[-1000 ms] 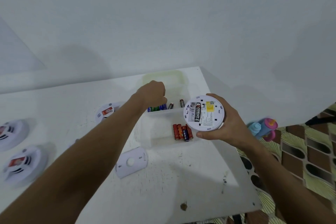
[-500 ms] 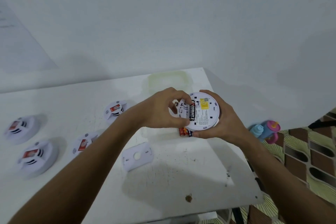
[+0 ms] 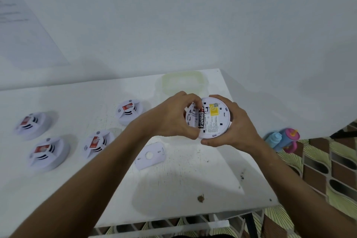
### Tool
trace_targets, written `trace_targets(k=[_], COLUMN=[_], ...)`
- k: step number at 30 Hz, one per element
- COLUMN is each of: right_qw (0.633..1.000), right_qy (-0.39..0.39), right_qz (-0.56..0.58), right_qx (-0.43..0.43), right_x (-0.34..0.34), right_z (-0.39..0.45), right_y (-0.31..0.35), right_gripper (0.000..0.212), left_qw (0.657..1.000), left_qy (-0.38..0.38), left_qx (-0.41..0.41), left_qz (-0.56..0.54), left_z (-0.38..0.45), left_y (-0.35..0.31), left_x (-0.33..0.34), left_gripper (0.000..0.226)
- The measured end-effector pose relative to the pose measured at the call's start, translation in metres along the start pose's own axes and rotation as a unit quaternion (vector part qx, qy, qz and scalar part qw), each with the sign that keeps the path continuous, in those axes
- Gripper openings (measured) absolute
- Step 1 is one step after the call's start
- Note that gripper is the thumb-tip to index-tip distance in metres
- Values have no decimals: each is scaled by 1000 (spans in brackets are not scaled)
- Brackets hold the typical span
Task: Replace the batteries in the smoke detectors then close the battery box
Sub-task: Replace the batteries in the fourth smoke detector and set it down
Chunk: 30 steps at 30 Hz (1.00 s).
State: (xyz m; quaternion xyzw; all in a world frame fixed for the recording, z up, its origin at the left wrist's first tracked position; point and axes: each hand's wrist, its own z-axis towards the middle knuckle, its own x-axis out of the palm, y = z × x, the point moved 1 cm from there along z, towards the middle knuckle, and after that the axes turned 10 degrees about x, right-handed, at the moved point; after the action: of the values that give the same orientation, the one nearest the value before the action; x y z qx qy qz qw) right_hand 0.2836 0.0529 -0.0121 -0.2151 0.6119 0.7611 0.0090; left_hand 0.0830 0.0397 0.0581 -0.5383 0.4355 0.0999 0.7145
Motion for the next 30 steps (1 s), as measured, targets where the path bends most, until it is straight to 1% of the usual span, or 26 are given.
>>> trace_targets(k=[3, 6, 9, 12, 14, 16, 18, 21, 22, 23, 25, 27, 30], right_qw=[1000, 1000, 1000, 1000, 1000, 1000, 1000, 999, 998, 998, 997, 998, 998], right_qy=[3, 2, 0, 2, -3, -7, -17, -39, -42, -42, -44, -43, -38], right_qz=[-23, 2, 24, 20, 16, 9, 2, 5, 2, -2, -3, 1, 10], right_qx=[-3, -4, -9, -4, -3, -9, -7, 29, 42, 51, 57, 54, 53], right_x=[1, -2, -6, -5, -5, -6, -9, -13, -16, -18, -23, -26, -30], right_z=[-2, -1, 1, 1, 3, 5, 7, 6, 5, 4, 3, 3, 6], right_y=[-2, -3, 1, 0, 0, 1, -1, -18, -25, -31, -37, -38, -36], right_gripper=[97, 95, 89, 91, 93, 87, 84, 95, 100, 104, 102, 99, 94], left_qw=[1000, 1000, 997, 989, 985, 984, 980, 950, 941, 939, 944, 954, 966], left_qy=[10, -11, -76, -140, -165, -176, -192, -278, -307, -322, -312, -269, -194], left_qx=[-6, 5, 20, 38, 41, 37, 27, -20, -41, -63, -101, -132, -165], left_qz=[21, 10, 0, 37, 34, 2, -49, -138, -135, -107, -41, -10, 52], left_z=[2, 3, 5, 12, 15, 19, 25, 41, 48, 55, 69, 83, 101], left_y=[0, 1, 3, 5, 4, 2, 2, 12, 21, 31, 53, 76, 98], left_x=[2, 3, 4, 7, 8, 10, 9, -3, -9, -13, -18, -15, -2], left_gripper=[55, 51, 38, 21, 18, 18, 20, 21, 20, 19, 15, 13, 17])
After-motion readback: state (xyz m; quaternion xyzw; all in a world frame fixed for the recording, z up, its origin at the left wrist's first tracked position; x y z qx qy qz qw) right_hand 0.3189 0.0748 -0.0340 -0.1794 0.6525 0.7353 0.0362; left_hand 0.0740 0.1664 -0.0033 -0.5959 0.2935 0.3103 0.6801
